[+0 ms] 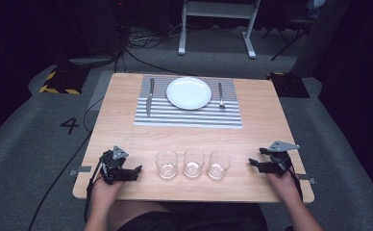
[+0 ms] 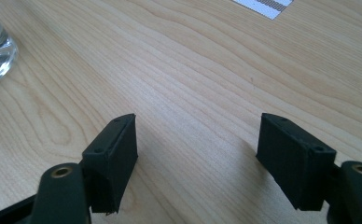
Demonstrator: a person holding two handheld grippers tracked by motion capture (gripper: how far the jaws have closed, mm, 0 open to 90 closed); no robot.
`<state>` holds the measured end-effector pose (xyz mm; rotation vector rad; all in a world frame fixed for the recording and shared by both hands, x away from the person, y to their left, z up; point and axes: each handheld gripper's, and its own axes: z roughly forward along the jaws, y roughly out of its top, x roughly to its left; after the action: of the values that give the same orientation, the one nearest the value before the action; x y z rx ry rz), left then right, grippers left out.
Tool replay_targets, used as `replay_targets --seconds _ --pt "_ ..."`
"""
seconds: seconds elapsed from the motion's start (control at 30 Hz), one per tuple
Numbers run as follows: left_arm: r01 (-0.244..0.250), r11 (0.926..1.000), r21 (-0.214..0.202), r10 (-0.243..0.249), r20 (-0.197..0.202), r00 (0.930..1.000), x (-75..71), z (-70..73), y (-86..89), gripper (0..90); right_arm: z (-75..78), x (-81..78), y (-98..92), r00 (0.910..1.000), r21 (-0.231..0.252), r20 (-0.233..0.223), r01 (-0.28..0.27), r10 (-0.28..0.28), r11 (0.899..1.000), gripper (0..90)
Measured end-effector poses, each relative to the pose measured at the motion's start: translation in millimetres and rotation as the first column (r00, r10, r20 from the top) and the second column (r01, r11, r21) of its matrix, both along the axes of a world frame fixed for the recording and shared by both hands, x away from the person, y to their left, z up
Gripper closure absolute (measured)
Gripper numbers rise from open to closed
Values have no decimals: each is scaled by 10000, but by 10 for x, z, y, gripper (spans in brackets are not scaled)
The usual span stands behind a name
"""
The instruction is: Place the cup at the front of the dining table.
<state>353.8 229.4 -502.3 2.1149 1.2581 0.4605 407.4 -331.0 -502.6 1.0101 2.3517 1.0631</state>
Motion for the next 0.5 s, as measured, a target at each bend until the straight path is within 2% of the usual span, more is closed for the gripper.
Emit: replay_targets --seconds 0.5 --pt "21 10000 -75 -22 -55 10000 -3 -4 -2 81 2 -10 7 10000 -54 58 29 -28 10000 288"
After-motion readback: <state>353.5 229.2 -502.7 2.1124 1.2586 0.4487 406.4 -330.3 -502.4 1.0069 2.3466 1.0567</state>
